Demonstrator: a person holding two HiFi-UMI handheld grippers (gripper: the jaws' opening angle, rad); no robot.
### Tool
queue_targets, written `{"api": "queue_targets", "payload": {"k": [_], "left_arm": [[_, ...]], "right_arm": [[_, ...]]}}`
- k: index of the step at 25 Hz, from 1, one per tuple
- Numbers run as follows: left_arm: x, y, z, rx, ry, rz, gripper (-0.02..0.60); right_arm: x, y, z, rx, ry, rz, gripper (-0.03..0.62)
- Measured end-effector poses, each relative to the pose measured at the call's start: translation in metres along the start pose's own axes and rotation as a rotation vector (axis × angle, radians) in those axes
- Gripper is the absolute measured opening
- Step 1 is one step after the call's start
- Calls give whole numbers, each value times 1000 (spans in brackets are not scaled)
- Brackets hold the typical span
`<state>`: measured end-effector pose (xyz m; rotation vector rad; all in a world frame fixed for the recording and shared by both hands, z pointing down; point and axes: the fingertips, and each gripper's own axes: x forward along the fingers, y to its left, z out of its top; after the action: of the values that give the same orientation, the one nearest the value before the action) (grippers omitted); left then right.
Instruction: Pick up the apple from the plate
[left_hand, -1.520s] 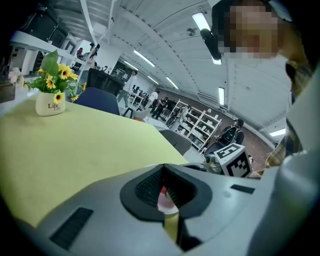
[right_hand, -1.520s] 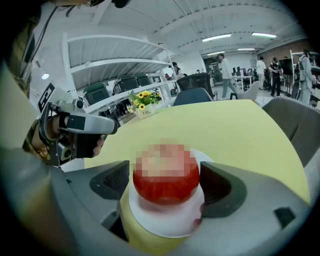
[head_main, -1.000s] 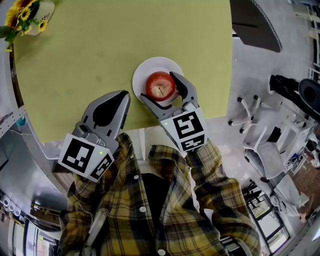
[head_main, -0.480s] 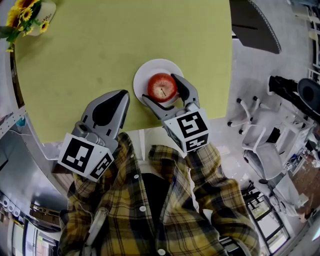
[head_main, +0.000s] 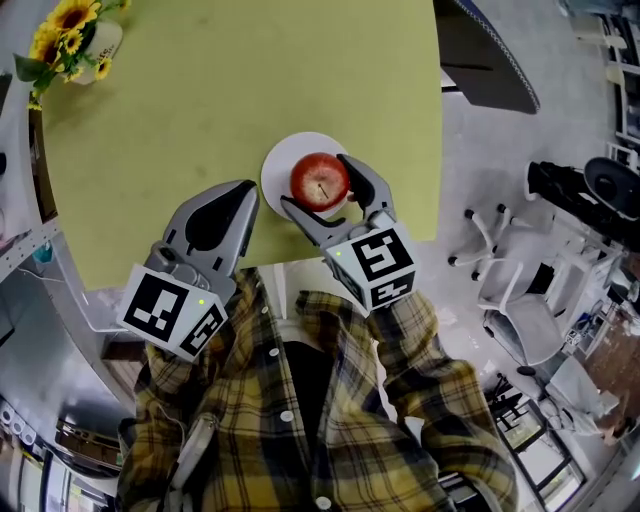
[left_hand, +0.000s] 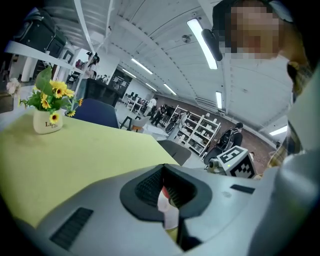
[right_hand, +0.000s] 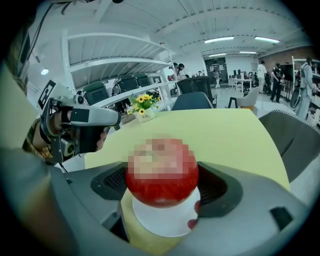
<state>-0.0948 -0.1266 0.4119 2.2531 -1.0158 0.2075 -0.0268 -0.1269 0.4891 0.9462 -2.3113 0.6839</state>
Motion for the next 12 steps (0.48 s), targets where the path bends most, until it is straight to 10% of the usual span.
{"api": "queue_targets", "payload": {"k": [12], "left_arm": [[-16,-32,61,77,-104,-3,8]], "right_arm": [[-55,11,63,14,-118,33,410]]}}
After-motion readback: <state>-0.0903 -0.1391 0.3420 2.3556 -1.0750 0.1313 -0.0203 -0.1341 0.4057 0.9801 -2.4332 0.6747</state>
